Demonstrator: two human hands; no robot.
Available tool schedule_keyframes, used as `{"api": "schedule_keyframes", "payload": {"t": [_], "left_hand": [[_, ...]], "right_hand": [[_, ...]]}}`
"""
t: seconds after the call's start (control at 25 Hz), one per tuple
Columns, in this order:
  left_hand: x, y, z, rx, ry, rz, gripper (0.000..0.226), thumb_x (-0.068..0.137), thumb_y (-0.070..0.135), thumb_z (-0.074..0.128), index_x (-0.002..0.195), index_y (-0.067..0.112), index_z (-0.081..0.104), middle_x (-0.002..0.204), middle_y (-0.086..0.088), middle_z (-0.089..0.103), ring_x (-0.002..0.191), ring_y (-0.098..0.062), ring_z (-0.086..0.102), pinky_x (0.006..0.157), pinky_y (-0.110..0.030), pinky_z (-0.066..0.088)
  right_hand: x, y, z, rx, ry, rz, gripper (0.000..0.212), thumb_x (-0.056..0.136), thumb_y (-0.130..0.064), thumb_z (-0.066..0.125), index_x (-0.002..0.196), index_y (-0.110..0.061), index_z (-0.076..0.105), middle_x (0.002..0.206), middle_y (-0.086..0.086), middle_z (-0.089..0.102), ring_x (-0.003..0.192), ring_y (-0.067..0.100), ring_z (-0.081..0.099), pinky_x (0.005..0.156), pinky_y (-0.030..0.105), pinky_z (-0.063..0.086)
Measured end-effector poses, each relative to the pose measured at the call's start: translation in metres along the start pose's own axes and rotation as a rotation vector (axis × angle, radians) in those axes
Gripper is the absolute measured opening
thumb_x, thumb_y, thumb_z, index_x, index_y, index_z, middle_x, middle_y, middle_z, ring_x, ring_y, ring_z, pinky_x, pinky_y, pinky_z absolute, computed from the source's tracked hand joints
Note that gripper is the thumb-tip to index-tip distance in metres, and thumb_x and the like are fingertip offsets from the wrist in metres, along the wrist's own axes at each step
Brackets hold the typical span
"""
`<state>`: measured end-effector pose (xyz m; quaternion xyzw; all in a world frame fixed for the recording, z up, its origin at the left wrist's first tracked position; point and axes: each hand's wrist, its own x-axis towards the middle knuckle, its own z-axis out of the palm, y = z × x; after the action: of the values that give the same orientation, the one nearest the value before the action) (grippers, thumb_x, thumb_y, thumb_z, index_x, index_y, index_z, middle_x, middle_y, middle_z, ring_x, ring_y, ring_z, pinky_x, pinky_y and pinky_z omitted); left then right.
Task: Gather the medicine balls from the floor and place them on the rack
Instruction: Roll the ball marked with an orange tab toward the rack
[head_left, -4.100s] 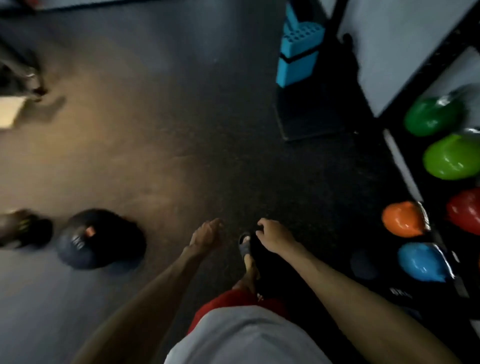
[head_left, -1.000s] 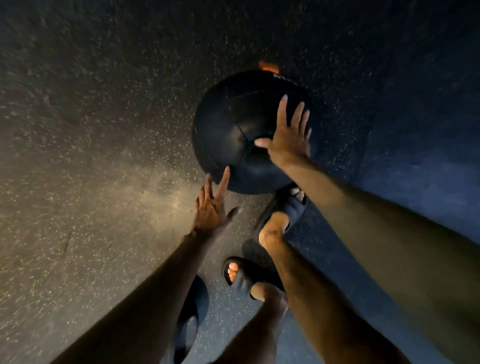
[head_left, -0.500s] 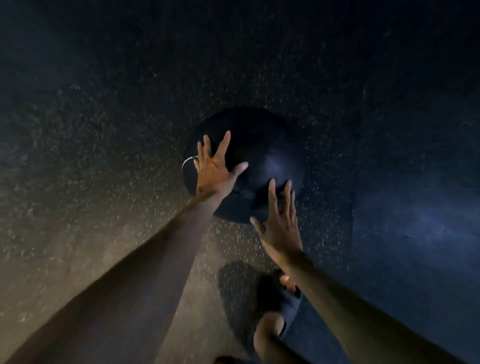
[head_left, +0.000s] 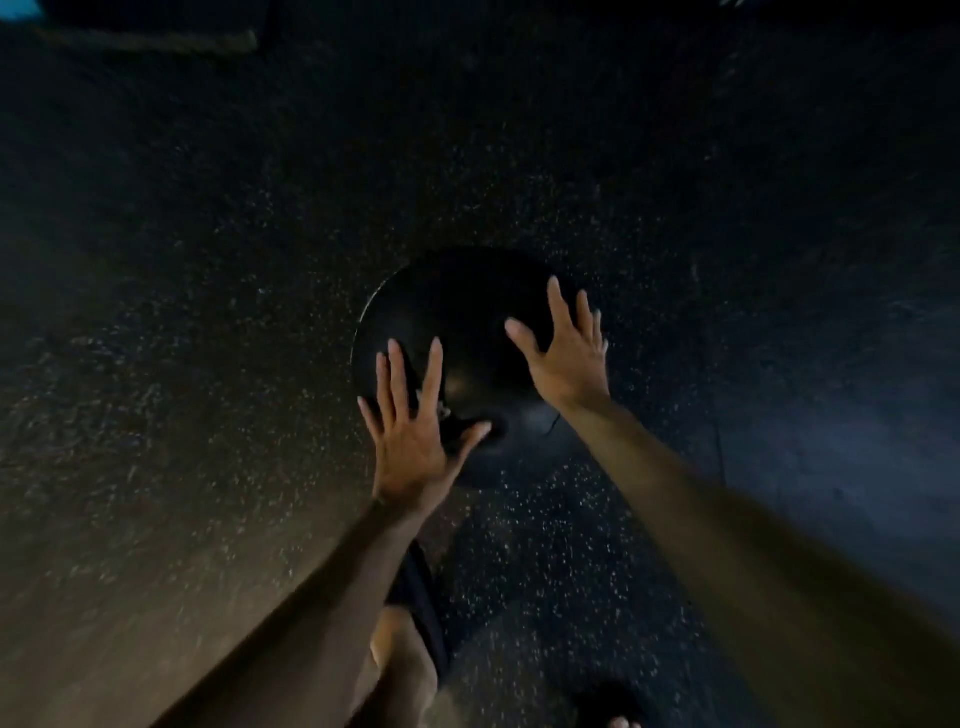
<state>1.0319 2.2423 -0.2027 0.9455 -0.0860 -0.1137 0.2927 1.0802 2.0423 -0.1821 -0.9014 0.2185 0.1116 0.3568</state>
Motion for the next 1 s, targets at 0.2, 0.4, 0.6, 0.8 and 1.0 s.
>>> {"api": "schedule_keyframes", "payload": {"t": [0.2, 0.4, 0.6, 0.8, 1.0], "left_hand": [[0.134, -0.001, -0.040, -0.008, 0.017, -0.116, 0.084, 0.085, 0.076, 0.049, 0.154, 0.052, 0.007, 0.167, -0.010, 0.003, 0.153, -0.030, 0.002, 0.116, -0.065, 0.011], [0.208, 0.001, -0.062, -0.020, 0.127, -0.197, 0.067, 0.095, 0.066, 0.041, 0.152, 0.032, 0.033, 0.157, -0.014, 0.029, 0.145, -0.033, 0.024, 0.114, -0.062, 0.025], [0.194, -0.019, -0.065, 0.107, -0.015, 0.091, 0.098, 0.085, 0.079, 0.043, 0.160, 0.029, 0.005, 0.167, -0.014, -0.006, 0.155, -0.031, -0.006, 0.121, -0.063, 0.008], [0.238, -0.002, -0.049, 0.041, -0.071, 0.031, 0.108, 0.078, 0.077, 0.059, 0.158, 0.041, -0.004, 0.165, -0.005, -0.023, 0.153, -0.029, -0.020, 0.114, -0.075, 0.013], [0.342, 0.040, -0.063, 0.105, -0.098, -0.018, 0.099, 0.075, 0.085, 0.048, 0.156, 0.048, 0.005, 0.168, -0.004, -0.011, 0.154, -0.029, -0.005, 0.111, -0.074, 0.020]], "right_hand": [[0.000, -0.017, 0.027, -0.008, 0.237, -0.139, 0.074, 0.100, -0.061, 0.038, 0.160, -0.030, 0.008, 0.169, 0.006, -0.004, 0.155, 0.025, -0.007, 0.125, 0.053, 0.008], [0.030, -0.040, 0.039, -0.073, 0.124, -0.073, 0.091, 0.094, -0.068, 0.043, 0.158, -0.036, -0.014, 0.165, 0.001, -0.026, 0.152, 0.025, -0.025, 0.123, 0.060, 0.008], [0.131, -0.092, 0.006, -0.053, 0.033, 0.037, 0.090, 0.091, -0.072, 0.042, 0.156, -0.042, -0.013, 0.167, 0.003, -0.020, 0.152, 0.028, -0.020, 0.120, 0.066, 0.006], [0.223, -0.114, -0.024, -0.006, -0.015, 0.105, 0.085, 0.093, -0.071, 0.040, 0.159, -0.037, -0.001, 0.168, 0.007, -0.010, 0.154, 0.028, -0.012, 0.122, 0.063, 0.004], [0.243, -0.092, -0.039, 0.010, 0.094, -0.030, 0.078, 0.098, -0.064, 0.043, 0.160, -0.030, 0.010, 0.168, 0.011, 0.000, 0.155, 0.027, -0.004, 0.124, 0.055, 0.016]]}}
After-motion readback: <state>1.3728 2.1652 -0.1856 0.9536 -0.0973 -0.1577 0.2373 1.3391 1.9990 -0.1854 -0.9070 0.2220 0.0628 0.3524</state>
